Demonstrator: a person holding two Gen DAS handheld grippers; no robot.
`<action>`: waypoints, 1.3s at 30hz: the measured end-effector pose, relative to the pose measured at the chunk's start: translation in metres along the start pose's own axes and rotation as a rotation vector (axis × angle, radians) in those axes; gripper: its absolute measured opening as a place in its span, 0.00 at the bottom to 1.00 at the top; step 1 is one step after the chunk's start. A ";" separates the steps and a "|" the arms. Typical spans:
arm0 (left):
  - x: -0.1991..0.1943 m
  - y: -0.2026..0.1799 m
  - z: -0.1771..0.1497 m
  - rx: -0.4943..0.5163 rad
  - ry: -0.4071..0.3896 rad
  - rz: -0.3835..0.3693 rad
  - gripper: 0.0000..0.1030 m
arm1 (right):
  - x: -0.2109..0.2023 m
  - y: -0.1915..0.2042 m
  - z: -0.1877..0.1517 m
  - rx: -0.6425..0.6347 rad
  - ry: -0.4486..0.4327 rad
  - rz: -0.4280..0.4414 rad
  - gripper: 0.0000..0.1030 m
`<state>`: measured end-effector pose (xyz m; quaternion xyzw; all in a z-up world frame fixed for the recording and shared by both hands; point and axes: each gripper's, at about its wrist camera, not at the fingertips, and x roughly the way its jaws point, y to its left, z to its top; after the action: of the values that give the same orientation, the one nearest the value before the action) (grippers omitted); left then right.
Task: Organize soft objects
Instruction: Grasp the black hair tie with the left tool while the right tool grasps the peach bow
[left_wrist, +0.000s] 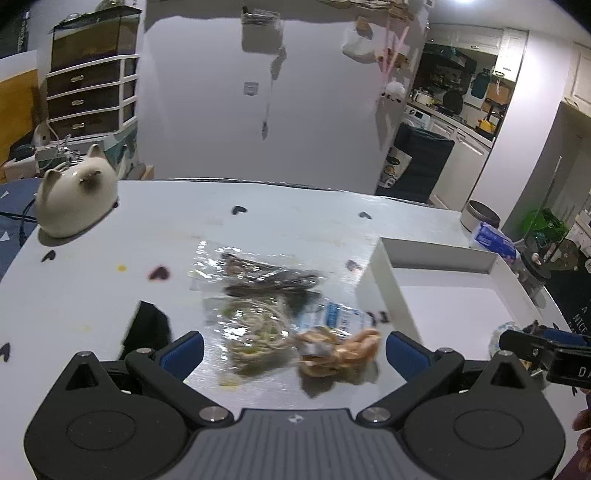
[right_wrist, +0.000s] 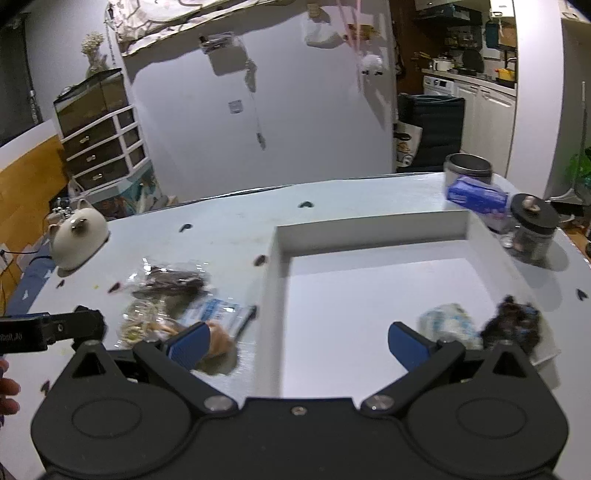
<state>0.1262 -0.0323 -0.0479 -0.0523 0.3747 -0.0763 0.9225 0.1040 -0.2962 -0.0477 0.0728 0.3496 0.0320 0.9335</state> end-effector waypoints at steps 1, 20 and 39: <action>-0.001 0.006 0.001 -0.002 -0.003 0.002 1.00 | 0.002 0.007 0.000 -0.003 -0.002 0.004 1.00; 0.022 0.131 0.017 -0.037 0.056 0.010 0.66 | 0.036 0.063 0.010 -0.059 0.084 0.106 1.00; 0.097 0.176 0.016 -0.168 0.209 -0.055 0.45 | 0.096 0.091 0.022 -0.048 0.193 0.173 1.00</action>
<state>0.2237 0.1242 -0.1301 -0.1314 0.4724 -0.0747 0.8683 0.1899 -0.1980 -0.0790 0.0768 0.4294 0.1275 0.8908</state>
